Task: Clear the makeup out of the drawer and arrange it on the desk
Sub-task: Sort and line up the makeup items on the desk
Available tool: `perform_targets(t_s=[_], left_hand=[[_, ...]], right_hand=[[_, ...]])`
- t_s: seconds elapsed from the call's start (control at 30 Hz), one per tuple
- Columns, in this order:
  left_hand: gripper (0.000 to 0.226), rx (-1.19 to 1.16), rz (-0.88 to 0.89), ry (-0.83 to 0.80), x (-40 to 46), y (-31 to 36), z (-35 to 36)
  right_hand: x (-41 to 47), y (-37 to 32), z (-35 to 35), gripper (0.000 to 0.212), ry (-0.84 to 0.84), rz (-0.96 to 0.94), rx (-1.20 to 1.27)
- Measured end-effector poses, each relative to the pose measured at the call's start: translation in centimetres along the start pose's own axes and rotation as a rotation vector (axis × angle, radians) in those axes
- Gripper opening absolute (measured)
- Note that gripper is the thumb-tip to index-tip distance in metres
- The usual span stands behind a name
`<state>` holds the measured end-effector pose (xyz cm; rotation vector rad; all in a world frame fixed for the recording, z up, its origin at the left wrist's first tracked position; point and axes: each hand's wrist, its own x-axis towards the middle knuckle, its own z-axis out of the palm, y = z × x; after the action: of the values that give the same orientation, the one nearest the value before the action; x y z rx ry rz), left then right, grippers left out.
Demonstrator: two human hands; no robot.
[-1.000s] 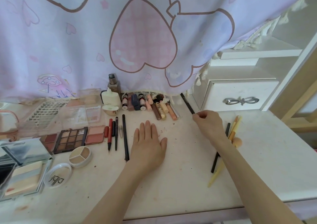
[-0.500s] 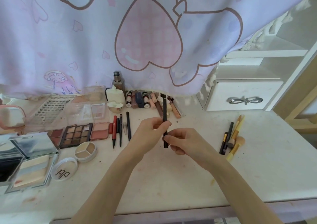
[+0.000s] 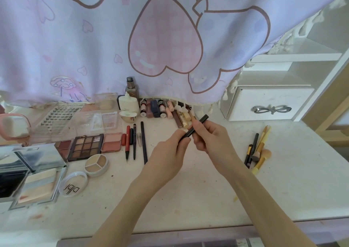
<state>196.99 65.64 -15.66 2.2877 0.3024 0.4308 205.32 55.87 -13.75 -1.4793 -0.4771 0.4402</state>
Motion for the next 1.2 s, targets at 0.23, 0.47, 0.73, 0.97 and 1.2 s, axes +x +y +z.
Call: perform_targets(t_s=[0.23,0.47,0.73,0.97,1.2], left_hand=[[0.015,-0.073,-0.139,-0.150,-0.1,-0.9,-0.8],[0.013,0.048,-0.321,-0.123,1.7,-3.2,-4.1],[0.023,0.379,-0.422,-0.008,4.5,-4.6,-3.7],[0.026,0.372,-0.414,0.143,5.6,-5.0,-3.4],[0.022,0.426,-0.413,0.190,5.8,-6.2,-3.2]], right_hand=[[1.2,-0.3,-0.2,0.027,-0.013,-0.003,0.013],[4.2,0.5,-0.1,0.035,0.108,0.124,0.006],[6.6,2.5,3.5,0.036,-0.182,0.198,-0.640],[7.3,2.5,4.6,0.030,-0.172,0.213,-0.666],[7.5,2.8,5.1,0.031,-0.156,0.188,-0.714]])
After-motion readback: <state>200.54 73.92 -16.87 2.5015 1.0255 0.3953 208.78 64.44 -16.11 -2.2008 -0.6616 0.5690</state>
